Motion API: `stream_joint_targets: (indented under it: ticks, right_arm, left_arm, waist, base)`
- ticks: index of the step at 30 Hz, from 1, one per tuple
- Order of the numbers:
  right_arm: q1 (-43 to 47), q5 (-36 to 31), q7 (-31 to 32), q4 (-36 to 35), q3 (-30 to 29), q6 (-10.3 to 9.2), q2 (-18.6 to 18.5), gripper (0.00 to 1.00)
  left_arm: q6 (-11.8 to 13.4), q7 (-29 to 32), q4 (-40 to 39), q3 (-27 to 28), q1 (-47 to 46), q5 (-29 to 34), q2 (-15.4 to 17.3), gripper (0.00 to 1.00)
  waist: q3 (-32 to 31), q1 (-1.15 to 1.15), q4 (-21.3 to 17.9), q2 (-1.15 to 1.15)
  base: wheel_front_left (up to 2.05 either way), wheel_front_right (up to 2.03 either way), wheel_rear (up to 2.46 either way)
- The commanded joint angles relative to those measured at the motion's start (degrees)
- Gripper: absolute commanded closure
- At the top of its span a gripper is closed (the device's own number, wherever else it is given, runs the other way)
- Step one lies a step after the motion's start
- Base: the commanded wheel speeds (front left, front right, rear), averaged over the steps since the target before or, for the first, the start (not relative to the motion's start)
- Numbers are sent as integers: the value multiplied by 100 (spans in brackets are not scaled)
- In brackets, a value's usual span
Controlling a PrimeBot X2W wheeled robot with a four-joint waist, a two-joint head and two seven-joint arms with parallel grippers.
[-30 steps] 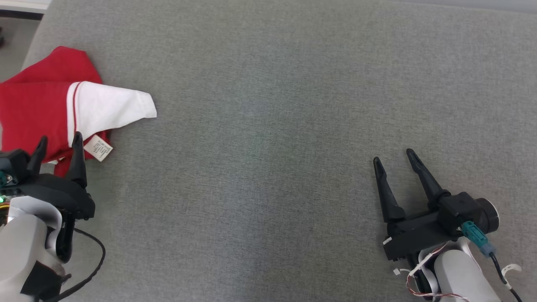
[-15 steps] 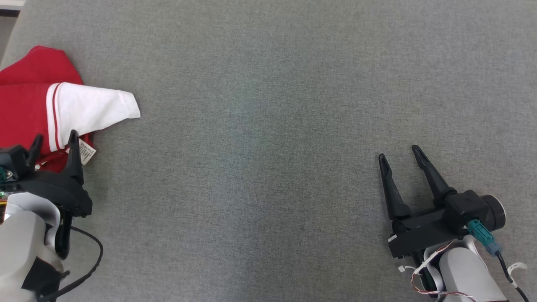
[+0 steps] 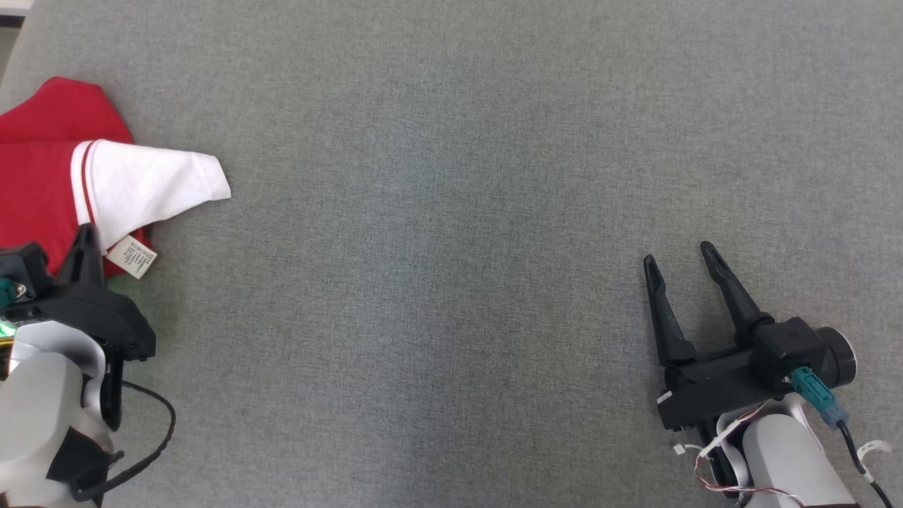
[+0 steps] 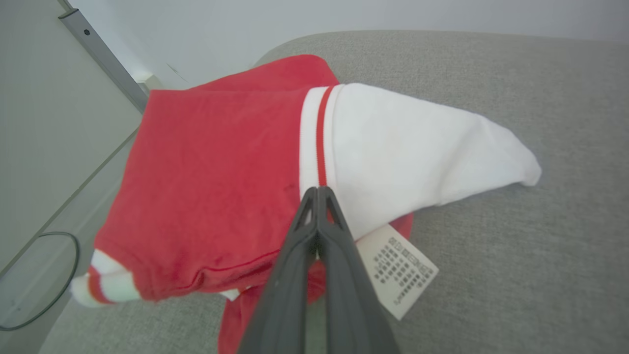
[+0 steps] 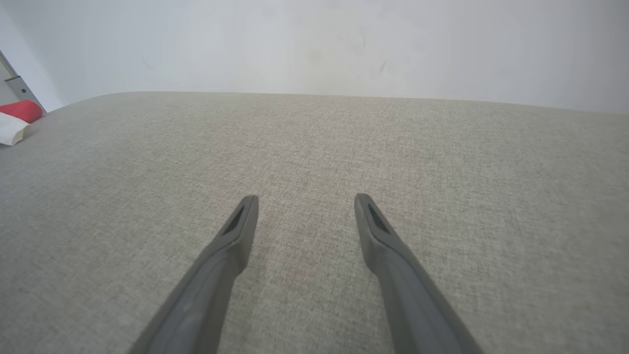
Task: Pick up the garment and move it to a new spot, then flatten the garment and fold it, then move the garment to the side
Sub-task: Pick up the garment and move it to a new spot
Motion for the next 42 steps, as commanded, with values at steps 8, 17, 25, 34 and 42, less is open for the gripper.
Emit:
stream_joint_targets:
  ticks: [8, 17, 25, 34, 42]
  right_arm:
    - [18, -30, 14, 165, 6, -16, 96, 0]
    - [62, 35, 11, 155, -50, -16, 355, 0]
    - [239, 20, 11, 55, -232, -16, 643, 0]
    - [407, 67, 11, 94, -320, -16, 797, 0]
    - [592, 249, 11, 173, -243, -16, 820, 0]
  left_arm:
    - [9, -18, -4, 177, -64, 178, -3, 100]
    - [13, -18, -682, 510, 126, 419, 108, 92]
    - [-252, -18, -1710, 818, 706, 724, -47, 0]
    - [-312, -18, -2061, 1056, 1504, 892, -297, 0]
    - [-347, -18, -2347, 1288, 2442, 1107, -593, 0]
  waist:
    - [-147, 0, -3, 0]
    - [-534, 0, -35, 0]
    - [-1158, 0, -84, 0]
    - [-1737, 0, -377, 0]
    - [-2021, 0, -722, 0]
  base:
    - [0, 0, 0]
    - [0, 0, 0]
    - [0, 0, 0]
    - [0, 0, 0]
    - [0, 0, 0]
